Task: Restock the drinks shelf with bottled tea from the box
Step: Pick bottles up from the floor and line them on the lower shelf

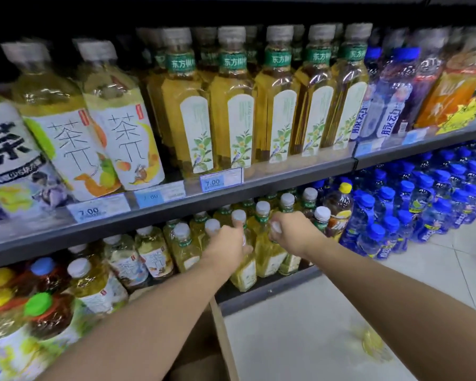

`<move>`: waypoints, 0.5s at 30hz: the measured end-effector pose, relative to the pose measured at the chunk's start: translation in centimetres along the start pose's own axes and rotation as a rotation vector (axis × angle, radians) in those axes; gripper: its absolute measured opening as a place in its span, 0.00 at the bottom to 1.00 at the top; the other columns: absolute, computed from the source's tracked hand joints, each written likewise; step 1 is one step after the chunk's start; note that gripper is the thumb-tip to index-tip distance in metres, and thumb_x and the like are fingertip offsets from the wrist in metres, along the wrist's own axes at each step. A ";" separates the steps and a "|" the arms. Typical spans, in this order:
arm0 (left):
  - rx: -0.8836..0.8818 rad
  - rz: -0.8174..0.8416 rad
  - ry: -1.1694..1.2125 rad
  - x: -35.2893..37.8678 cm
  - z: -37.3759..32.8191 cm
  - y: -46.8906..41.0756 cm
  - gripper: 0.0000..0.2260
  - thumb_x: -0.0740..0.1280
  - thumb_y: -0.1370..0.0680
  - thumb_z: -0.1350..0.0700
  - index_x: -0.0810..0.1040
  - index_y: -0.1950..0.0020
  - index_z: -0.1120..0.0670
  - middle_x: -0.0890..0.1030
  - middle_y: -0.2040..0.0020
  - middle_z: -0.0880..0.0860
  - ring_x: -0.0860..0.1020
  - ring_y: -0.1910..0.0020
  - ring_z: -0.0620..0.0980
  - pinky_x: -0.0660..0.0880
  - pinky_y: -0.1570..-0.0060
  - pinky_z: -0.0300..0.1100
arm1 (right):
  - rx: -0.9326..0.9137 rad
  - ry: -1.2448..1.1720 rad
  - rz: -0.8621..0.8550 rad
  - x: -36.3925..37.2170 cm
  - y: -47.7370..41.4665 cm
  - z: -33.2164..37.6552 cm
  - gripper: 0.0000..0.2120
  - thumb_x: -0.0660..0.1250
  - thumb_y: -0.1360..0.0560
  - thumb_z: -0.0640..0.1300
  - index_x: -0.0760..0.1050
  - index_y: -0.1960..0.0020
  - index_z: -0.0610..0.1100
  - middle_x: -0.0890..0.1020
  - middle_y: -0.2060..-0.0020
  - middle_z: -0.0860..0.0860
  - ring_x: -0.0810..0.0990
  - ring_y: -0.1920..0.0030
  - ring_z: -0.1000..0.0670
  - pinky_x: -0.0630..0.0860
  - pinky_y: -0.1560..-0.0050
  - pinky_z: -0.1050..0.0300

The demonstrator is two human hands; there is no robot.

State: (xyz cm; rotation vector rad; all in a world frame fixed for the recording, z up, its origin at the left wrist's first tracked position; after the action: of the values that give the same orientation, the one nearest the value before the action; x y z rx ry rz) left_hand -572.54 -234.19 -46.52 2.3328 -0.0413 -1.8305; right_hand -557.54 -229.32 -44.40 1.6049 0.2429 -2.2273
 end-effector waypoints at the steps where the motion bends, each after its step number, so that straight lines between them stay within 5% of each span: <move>1: 0.003 0.006 -0.001 0.9 0.0 -0.1 0.30 0.66 0.19 0.46 0.60 0.24 0.59 0.79 0.47 0.61 0.79 0.48 0.60 0.77 0.53 0.51 | -0.002 0.001 0.000 0.7 -0.5 -0.2 0.10 0.65 0.23 0.45 0.75 0.43 0.45 0.80 0.52 0.43 0.79 0.51 0.40 0.77 0.53 0.51; 7: 0.015 0.032 0.044 4.0 -0.5 -1.6 0.21 0.66 0.19 0.49 0.66 0.31 0.56 0.77 0.46 0.58 0.78 0.49 0.58 0.78 0.53 0.52 | 0.045 0.037 0.058 5.3 -2.8 -2.4 0.13 0.65 0.22 0.43 0.73 0.38 0.44 0.79 0.50 0.41 0.77 0.57 0.43 0.74 0.58 0.53; 10: 0.045 0.010 0.015 3.6 -1.3 -2.9 0.17 0.68 0.20 0.50 0.69 0.38 0.57 0.75 0.55 0.56 0.75 0.57 0.56 0.74 0.60 0.49 | 0.047 -0.001 -0.027 5.4 -3.5 -3.1 0.15 0.67 0.23 0.43 0.71 0.37 0.46 0.76 0.46 0.41 0.78 0.53 0.41 0.77 0.52 0.50; 15: 0.043 -0.010 0.021 3.5 -1.7 -3.4 0.15 0.68 0.20 0.51 0.70 0.38 0.56 0.76 0.57 0.56 0.76 0.59 0.55 0.73 0.63 0.48 | 0.010 -0.090 -0.069 4.8 -2.3 -4.4 0.21 0.67 0.23 0.44 0.70 0.31 0.49 0.74 0.41 0.43 0.78 0.48 0.40 0.77 0.46 0.47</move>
State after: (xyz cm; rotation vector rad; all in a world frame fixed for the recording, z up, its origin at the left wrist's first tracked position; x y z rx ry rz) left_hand -570.32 -231.10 -49.97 2.3852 -0.0671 -1.8271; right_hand -555.98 -226.62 -50.59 1.5186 0.2666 -2.3498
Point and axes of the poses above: each hand's wrist, its own y-axis away from the middle knuckle, its own x-axis out of the palm, z = x × y, the point moved 6 cm from there along -y, towards the middle knuckle
